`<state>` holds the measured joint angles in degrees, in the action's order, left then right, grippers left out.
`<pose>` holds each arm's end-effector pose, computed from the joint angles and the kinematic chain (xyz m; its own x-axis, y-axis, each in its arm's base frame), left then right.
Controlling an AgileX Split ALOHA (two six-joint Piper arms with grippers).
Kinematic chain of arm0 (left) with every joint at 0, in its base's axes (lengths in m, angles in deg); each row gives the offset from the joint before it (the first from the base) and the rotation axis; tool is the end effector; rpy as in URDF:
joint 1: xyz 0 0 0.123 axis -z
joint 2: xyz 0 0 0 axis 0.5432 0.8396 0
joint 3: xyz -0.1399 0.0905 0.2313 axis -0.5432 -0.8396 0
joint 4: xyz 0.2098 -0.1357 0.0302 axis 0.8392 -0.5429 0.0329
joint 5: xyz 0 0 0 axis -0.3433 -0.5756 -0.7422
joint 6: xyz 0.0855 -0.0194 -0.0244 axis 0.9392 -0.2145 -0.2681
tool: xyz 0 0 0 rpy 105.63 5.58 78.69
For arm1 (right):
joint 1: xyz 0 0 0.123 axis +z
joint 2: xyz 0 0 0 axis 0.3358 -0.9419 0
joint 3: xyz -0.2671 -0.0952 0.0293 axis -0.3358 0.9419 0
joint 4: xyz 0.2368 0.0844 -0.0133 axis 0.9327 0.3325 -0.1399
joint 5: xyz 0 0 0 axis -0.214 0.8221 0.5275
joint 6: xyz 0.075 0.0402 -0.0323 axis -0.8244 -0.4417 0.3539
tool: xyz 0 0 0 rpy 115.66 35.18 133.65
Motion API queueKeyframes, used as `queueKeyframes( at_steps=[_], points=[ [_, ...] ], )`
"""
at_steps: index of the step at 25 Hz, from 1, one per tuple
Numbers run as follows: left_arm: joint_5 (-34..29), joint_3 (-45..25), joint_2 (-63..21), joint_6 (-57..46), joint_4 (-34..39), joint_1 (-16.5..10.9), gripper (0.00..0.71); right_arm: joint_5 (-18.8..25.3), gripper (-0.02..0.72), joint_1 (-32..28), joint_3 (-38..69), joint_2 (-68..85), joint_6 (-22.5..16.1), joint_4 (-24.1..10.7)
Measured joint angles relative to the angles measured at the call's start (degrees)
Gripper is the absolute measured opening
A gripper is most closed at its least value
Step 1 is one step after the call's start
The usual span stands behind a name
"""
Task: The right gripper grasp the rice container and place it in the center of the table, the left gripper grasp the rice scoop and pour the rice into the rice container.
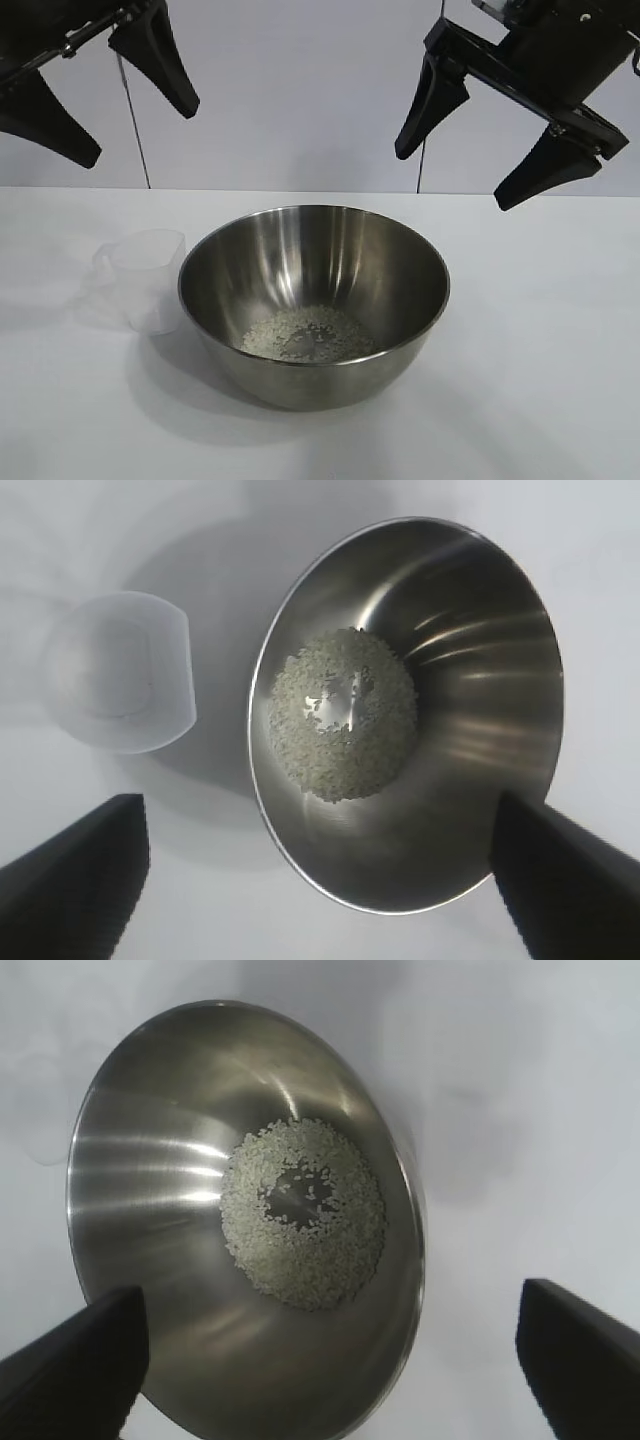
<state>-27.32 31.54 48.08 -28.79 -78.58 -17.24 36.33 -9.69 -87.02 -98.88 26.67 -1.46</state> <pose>0.3221 -0.1291 0.2846 -0.9431 0.0308 -0.3310 0.1916 0.8639 -0.4657 0.3369 0.0959 0.2571 -0.9507 0.0157 -0.3096 -0.1277 0.8902 0.4373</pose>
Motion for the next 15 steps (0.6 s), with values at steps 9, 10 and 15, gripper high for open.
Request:
queueKeyframes(
  at_steps=[9, 10, 15],
  points=[
    [0.0, 0.0, 0.0, 0.0, 0.0, 0.0, 0.665, -0.5, 0.694, 0.0, 0.0, 0.0, 0.0, 0.4],
    [0.1, 0.0, 0.0, 0.0, 0.0, 0.0, 0.665, -0.7, 0.694, 0.0, 0.0, 0.0, 0.0, 0.4],
    [3.5, 0.0, 0.0, 0.2, 0.0, 0.0, 0.665, -1.3, 0.694, 0.0, 0.0, 0.0, 0.0, 0.6]
  ],
)
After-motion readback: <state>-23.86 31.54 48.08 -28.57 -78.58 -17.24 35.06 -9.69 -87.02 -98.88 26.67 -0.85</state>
